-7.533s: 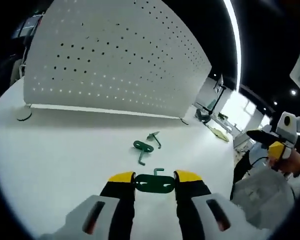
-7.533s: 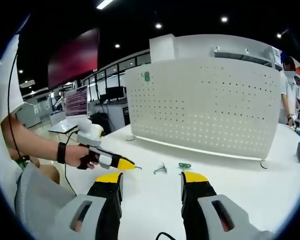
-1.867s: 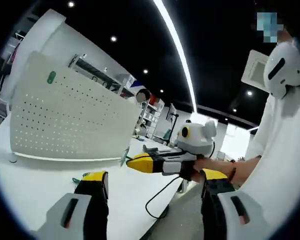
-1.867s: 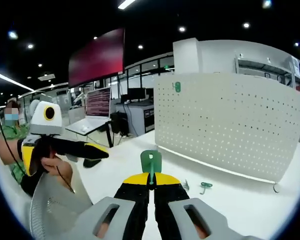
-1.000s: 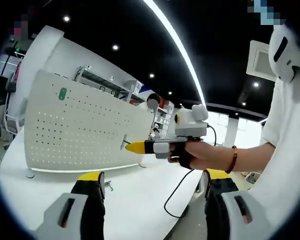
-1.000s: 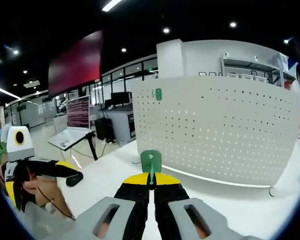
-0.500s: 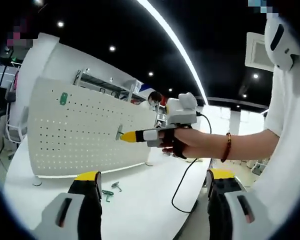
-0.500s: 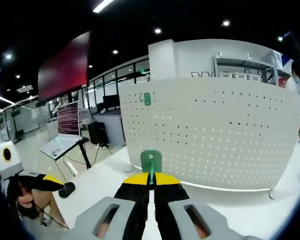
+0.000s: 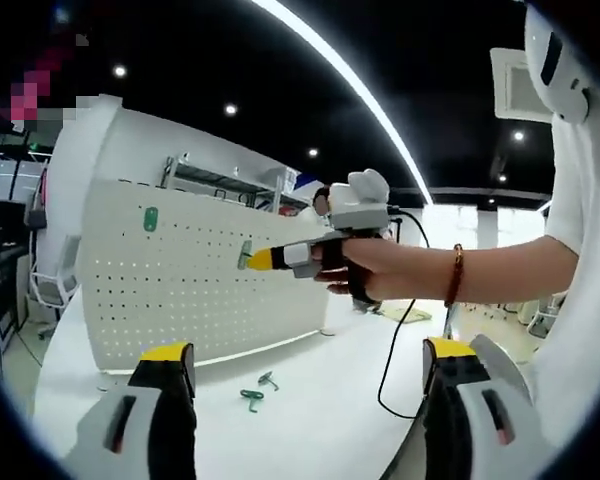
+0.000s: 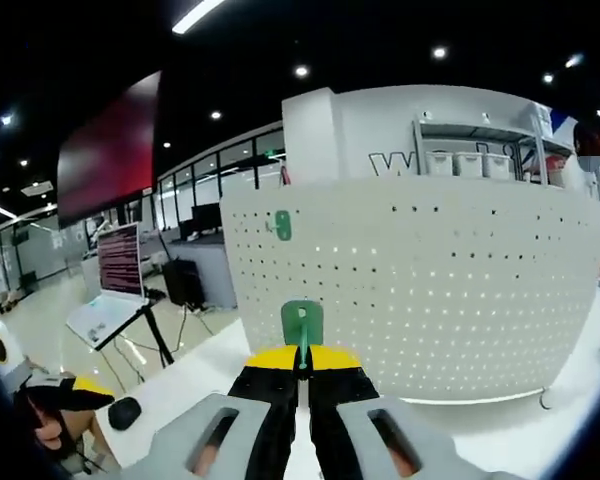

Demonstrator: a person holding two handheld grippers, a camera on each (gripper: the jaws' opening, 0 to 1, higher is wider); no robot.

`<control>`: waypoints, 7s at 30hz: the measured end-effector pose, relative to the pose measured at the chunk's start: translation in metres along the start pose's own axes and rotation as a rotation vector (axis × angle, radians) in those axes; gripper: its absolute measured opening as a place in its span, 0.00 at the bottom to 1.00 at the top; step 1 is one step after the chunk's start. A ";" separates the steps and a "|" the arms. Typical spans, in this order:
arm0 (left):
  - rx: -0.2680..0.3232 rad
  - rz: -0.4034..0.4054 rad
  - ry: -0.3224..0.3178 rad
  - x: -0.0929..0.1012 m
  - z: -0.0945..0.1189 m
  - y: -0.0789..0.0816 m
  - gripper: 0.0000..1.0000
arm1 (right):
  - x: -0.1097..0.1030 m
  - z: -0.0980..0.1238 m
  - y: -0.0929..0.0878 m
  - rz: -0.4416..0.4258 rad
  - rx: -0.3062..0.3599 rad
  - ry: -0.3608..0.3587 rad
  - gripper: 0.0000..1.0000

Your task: Insert the hook assembly into the mounting plate slot until the hook locks in place.

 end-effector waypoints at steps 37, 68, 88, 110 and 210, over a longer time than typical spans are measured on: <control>-0.010 -0.016 0.050 -0.017 0.020 -0.008 1.00 | -0.011 -0.067 0.048 -0.073 0.047 -0.096 0.01; 0.019 0.034 0.083 -0.041 0.027 -0.014 1.00 | -0.014 -0.112 0.069 -0.132 0.080 -0.156 0.01; 0.027 0.058 0.090 -0.049 0.025 -0.017 1.00 | -0.007 -0.134 0.074 -0.151 0.097 -0.166 0.01; 0.002 0.092 0.088 -0.049 0.030 -0.023 0.98 | -0.014 -0.144 0.079 -0.019 0.032 -0.219 0.01; -0.082 0.045 -0.012 0.021 -0.025 -0.002 0.95 | 0.021 -0.003 0.029 0.115 0.038 0.027 0.27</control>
Point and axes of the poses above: the point that each gripper's makers call its tool centre point, and the gripper's own axes: z roughly backward along the fingers, x roughly to its right, y roughly out of its top, the point moved 3 cm from there along z, roughly backward along the fingers, and after that the axes turned 11 degrees about -z, right-handed, at the moved point
